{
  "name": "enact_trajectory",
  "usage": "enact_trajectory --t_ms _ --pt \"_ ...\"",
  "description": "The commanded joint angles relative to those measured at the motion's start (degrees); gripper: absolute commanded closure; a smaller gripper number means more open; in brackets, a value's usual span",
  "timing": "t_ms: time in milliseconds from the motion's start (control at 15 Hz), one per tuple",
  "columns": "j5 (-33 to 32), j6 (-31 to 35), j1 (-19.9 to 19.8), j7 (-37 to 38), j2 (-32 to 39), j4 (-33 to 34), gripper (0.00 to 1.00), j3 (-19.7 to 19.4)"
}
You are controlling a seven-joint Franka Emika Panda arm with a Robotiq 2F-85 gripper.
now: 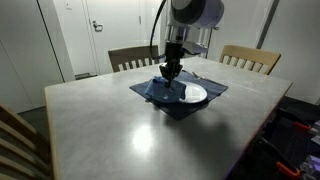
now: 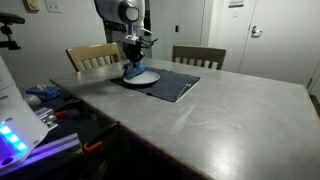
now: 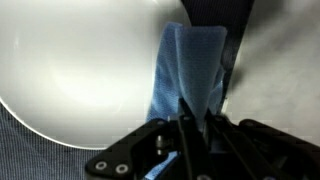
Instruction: Wipe the white plate with the blue towel
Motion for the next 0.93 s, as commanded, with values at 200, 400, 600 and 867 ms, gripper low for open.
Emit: enact_trajectory --t_ms 200,400,600,867 --pt "3.08 3.18 -2.17 -1.25 -3.75 -6.8 0.97 -0.08" --pt "-1.13 4.0 -1.05 -1.02 -3.0 -6.81 0.97 -2.17" --pt "-7.33 3.98 0.24 -0.64 -1.53 -5.01 0.97 -4.23" --pt "-7.64 2.67 -0.9 -2.61 -0.52 -3.49 0.97 -2.93"
